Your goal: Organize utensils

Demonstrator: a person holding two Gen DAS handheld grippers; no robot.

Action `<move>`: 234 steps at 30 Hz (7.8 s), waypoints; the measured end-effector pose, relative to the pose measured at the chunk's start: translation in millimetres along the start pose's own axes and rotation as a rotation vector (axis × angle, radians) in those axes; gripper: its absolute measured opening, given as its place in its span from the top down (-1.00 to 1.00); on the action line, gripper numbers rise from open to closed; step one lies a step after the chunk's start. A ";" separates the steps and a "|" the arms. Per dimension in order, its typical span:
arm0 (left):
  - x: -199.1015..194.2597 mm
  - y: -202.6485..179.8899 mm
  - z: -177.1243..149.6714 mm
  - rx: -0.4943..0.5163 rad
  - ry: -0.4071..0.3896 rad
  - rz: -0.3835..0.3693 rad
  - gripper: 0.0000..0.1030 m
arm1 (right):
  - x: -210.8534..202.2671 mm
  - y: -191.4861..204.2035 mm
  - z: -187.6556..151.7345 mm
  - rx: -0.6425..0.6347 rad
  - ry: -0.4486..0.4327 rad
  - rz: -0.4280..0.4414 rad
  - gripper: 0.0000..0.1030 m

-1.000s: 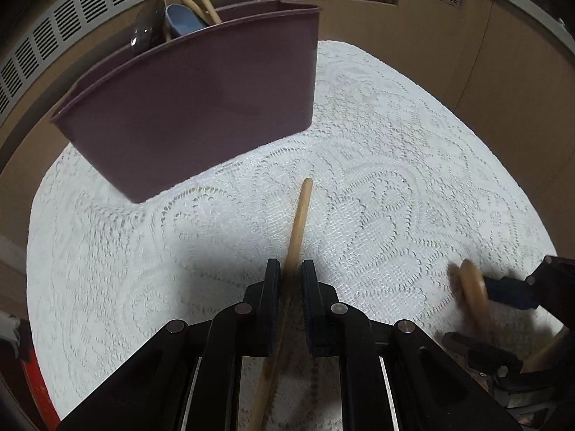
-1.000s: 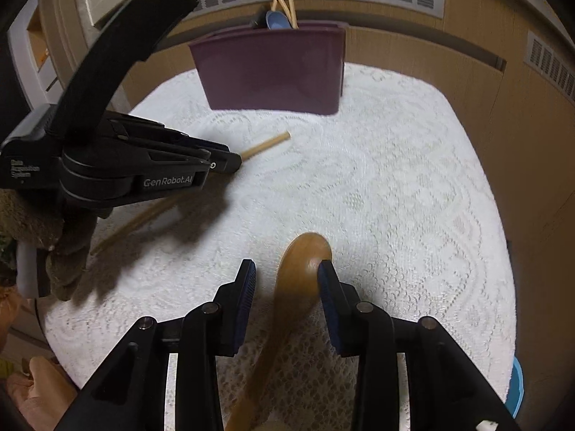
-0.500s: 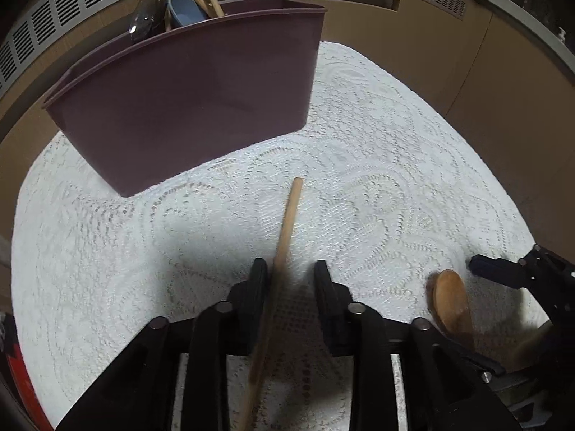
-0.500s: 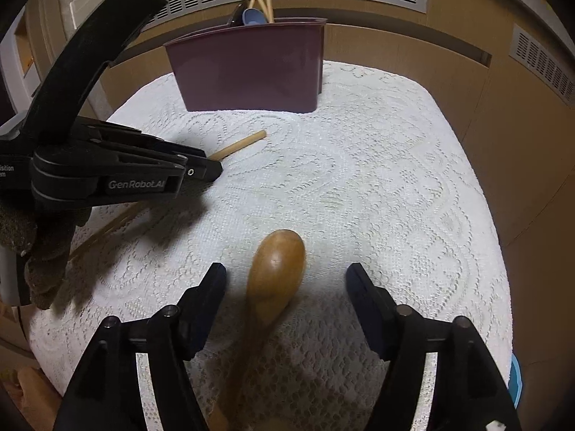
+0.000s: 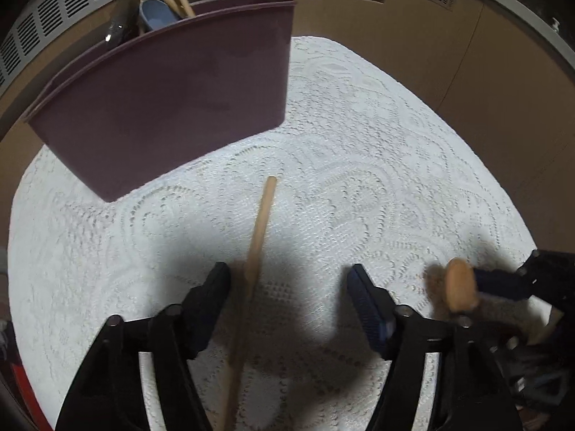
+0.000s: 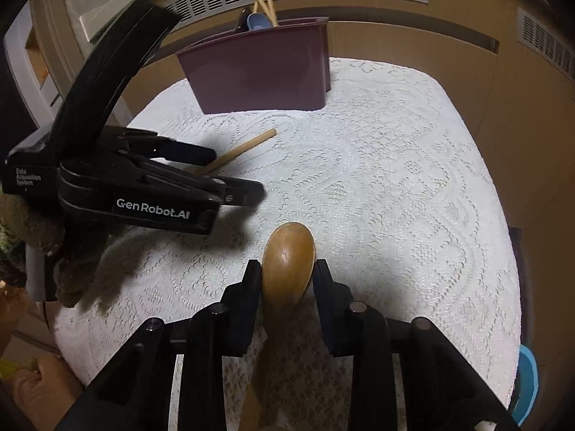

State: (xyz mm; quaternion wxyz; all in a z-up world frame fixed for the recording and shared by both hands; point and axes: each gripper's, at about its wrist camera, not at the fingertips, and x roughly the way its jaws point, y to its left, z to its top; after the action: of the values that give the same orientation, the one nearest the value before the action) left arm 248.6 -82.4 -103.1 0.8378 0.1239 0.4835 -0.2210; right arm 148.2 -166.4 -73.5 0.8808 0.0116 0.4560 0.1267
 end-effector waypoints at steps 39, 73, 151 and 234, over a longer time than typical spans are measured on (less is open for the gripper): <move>-188.7 46.1 -41.9 -0.216 -0.509 -0.072 0.86 | -77.3 40.2 53.4 -0.091 -0.214 -0.063 0.45; -65.7 36.1 -72.7 -0.282 -0.155 0.025 0.86 | 12.4 -22.1 21.9 0.076 0.013 -0.081 -0.09; -131.6 119.5 46.8 -0.381 -0.485 0.078 -0.18 | 8.4 26.6 187.3 -0.053 -0.341 -0.047 -0.28; -206.4 -4.5 -127.3 -0.326 -0.578 0.344 -1.00 | -112.8 54.4 4.6 -0.014 -0.459 -0.205 -0.96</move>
State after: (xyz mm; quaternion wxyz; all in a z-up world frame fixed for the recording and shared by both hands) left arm 60.5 19.0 11.6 0.9734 0.0006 0.2279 -0.0232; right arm 78.1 -139.7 26.9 0.9697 -0.0124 0.2418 0.0337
